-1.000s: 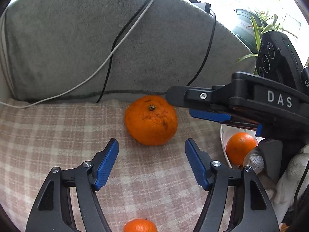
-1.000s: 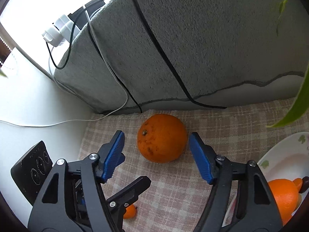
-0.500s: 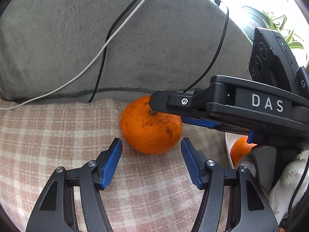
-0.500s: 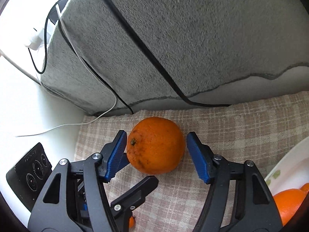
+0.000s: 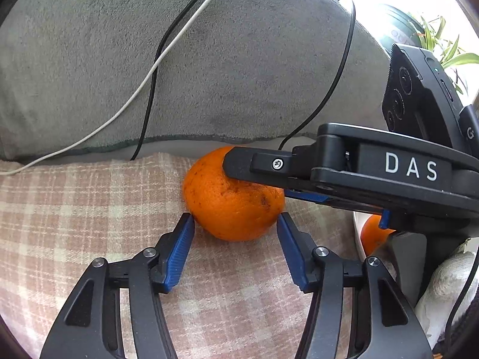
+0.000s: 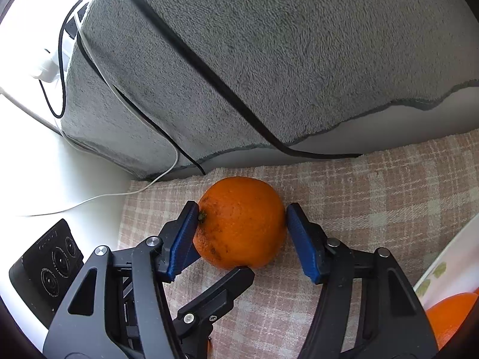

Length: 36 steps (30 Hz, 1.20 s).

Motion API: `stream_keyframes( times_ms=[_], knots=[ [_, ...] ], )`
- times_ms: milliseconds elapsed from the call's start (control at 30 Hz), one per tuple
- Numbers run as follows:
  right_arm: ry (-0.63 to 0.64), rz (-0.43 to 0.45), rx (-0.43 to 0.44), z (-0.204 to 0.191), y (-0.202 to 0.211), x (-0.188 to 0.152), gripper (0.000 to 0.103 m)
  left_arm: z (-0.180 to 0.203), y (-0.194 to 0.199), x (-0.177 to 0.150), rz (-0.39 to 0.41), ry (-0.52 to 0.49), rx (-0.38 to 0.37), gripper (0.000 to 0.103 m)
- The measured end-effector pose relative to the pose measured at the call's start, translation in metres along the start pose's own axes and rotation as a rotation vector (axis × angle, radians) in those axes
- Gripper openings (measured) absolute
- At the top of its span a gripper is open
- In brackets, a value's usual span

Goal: Organize fruits
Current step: 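Close both grippers around the large orange from opposite sides, then lift the large orange with both grippers and lower it into the floral bowl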

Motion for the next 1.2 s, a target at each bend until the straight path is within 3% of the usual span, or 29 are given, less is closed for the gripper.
stream_keyframes(
  times_ms=[700, 1200],
  knots=[
    [0.049, 0.017, 0.073, -0.028, 0.037, -0.034, 0.062, 0.02, 0.072, -0.023, 0.065, -0.026, 0.052, 0.056],
    [0.075, 0.088, 0.117, -0.041, 0.101, -0.06, 0.062, 0.057, 0.132, -0.049, 0.13, -0.087, 0.068, 0.056]
  ],
)
Point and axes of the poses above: each gripper's, at about its wrist camera, not at the fingertips, and y roughly against the way its jaws point, z to its right, x to its top, the point moved 10 cm from there along -y, roughly the way its jaws point, and after that the axes turned 2 degrees about -y, right-handed, at the moved point
